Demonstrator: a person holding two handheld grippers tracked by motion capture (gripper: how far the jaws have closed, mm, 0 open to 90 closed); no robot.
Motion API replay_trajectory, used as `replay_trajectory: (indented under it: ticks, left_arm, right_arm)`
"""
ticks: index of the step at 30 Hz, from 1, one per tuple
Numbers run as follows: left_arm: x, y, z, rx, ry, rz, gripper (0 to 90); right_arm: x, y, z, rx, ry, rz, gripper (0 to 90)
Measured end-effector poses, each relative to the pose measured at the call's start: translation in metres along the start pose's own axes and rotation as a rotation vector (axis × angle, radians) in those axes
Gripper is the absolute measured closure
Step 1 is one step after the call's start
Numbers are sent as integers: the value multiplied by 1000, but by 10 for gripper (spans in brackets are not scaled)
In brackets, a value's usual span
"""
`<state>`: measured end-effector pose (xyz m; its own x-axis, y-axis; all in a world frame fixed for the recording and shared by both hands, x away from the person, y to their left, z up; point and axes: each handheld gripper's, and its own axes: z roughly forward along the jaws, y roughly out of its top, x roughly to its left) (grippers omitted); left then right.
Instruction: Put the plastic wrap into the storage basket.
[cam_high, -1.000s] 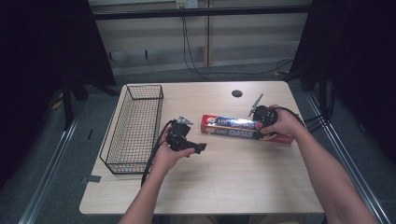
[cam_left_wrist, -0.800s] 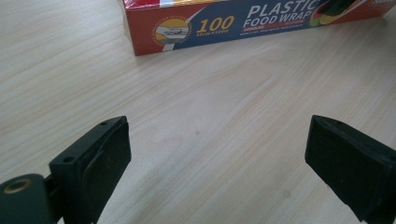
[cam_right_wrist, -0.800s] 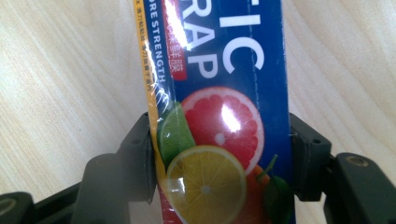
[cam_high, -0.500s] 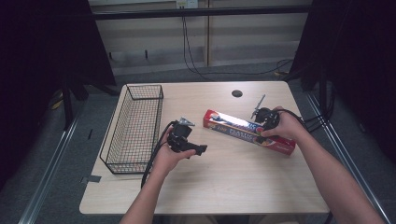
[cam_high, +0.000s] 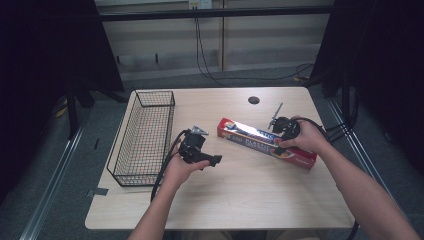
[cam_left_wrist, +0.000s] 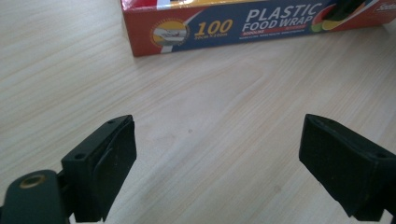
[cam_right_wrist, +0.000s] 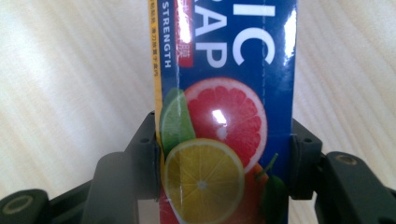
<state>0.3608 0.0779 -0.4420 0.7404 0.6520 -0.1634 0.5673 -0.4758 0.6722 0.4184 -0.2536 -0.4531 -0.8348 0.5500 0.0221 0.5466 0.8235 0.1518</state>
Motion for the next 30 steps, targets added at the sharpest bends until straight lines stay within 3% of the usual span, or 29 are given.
replay_trajectory:
  ticks: [5,9,13,16,19,20,24,25,27,28,29,30]
  left_arm:
    - [-1,2,-7,-33,-14,9,115]
    - [-5,6,-15,-32,-27,44,105]
    - [-9,14,-23,-40,-45,62,78]
    - [-11,27,-31,-33,-93,81,35]
    - [-14,35,-35,-37,-89,88,24]
    - [-14,41,-37,-39,-104,99,24]
    - [-17,49,-38,-36,-98,138,42]
    - [-20,55,-38,-10,-90,178,42]
    - [-23,60,-36,-3,-94,189,53]
    - [-25,63,-34,7,-90,210,62]
    - [-25,65,-34,32,-85,246,66]
    - [-27,68,-32,39,-84,254,65]
  right_arm:
    - [7,-4,-12,-11,2,-18,442]
    - [14,-8,-24,-59,0,-29,442]
    - [20,-10,-34,-88,-5,-62,441]
    - [26,-10,-38,-93,-9,-75,441]
    - [33,-10,-42,-89,-7,-101,441]
    - [34,-10,-43,-94,-2,-111,441]
    - [39,-9,-47,-95,-3,-134,441]
    - [42,-10,-50,-90,0,-141,440]
    - [44,-10,-52,-93,-10,-164,441]
    - [46,-10,-54,-91,-5,-158,440]
    - [47,-10,-55,-94,-13,-186,441]
    - [48,-10,-56,-90,-9,-178,441]
